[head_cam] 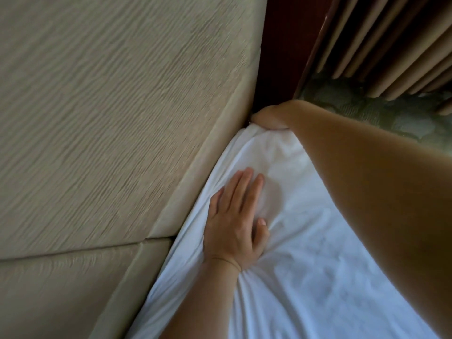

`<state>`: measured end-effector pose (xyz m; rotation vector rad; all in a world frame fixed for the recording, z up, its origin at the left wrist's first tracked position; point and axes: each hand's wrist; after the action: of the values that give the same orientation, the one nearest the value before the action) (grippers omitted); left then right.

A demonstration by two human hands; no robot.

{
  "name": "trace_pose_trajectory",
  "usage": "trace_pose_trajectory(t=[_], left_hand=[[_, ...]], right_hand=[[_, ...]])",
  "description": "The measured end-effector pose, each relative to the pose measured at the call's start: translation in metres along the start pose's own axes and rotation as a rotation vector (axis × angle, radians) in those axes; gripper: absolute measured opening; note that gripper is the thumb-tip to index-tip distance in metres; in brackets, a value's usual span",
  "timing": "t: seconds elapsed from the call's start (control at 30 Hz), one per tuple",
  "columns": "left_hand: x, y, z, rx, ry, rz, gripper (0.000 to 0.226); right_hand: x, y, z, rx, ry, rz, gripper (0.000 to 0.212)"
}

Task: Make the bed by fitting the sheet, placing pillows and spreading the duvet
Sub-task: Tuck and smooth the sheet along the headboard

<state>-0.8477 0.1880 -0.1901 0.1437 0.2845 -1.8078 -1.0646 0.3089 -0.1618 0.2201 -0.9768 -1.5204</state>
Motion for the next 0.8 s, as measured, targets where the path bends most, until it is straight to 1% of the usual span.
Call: trace_pose_trajectory(t=[0.07,0.13,0.2,0.23,0.27,0.3,0.33,0.4,0.47,0.53,0.57,0.6,0.63,0.7,0.73,0.8], left_hand=[[0.001,0.0,-0.001,-0.011,0.002,-0.001,0.068],[0.002,0.0,-0.001,-0.012,-0.007,-0.002,0.068],[0.002,-0.001,0.0,-0.007,-0.021,-0.003,0.068],[0.002,-0.001,0.0,-0.005,-0.022,-0.003,0.067],[0.002,-0.001,0.001,-0.006,-0.019,0.0,0.067],[0.001,-0.001,0.001,-0.01,-0.018,0.002,0.066],[0.001,-0.001,0.001,-0.015,-0.021,0.003,0.066],[0.0,-0.001,0.001,-0.018,-0.025,0.001,0.066],[0.001,-0.001,0.001,-0.019,-0.026,0.0,0.067],[0.001,-0.001,0.0,-0.028,-0.027,-0.002,0.067],[0.001,-0.001,0.0,-0.03,-0.024,-0.004,0.067],[0.0,-0.001,0.0,-0.031,-0.022,-0.005,0.067],[0.0,-0.001,0.0,-0.034,-0.024,-0.005,0.067],[0.0,-0.001,0.0,-0.037,-0.031,-0.001,0.067],[0.0,-0.001,0.0,-0.037,-0.034,0.0,0.066],[0.0,0.0,0.0,-0.032,-0.029,0.002,0.066]], right_hand=[[-0.002,-0.005,-0.002,-0.008,-0.003,0.021,0.054],[-0.006,0.0,-0.01,-0.114,0.066,0.12,0.049],[-0.016,0.018,-0.02,-0.322,0.152,0.303,0.041],[-0.022,0.029,-0.022,-0.369,0.121,0.417,0.036],[-0.028,0.038,-0.022,-0.354,0.082,0.523,0.033],[-0.032,0.043,-0.019,-0.29,0.086,0.594,0.036],[-0.032,0.047,-0.013,-0.221,0.133,0.627,0.042],[-0.021,0.051,-0.003,-0.151,0.356,0.65,0.047],[-0.003,0.055,0.0,-0.163,0.627,0.652,0.041],[0.01,0.06,-0.005,-0.228,0.83,0.626,0.04],[0.012,0.063,-0.01,-0.283,0.899,0.643,0.037],[0.009,0.064,-0.015,-0.372,0.937,0.724,0.032],[0.004,0.062,-0.02,-0.445,0.931,0.832,0.03],[-0.005,0.062,-0.026,-0.489,0.885,0.963,0.032],[-0.008,0.061,-0.027,-0.509,0.843,0.977,0.03],[-0.012,0.058,-0.028,-0.611,0.77,0.973,0.027]])
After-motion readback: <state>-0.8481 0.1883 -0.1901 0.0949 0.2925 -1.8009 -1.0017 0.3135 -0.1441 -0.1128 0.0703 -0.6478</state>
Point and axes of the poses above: each hand's wrist, its own y-axis away from the middle knuckle, its own z-axis out of the back of the hand, x = y × z, and after that the axes turned 7 degrees about -y, right-handed
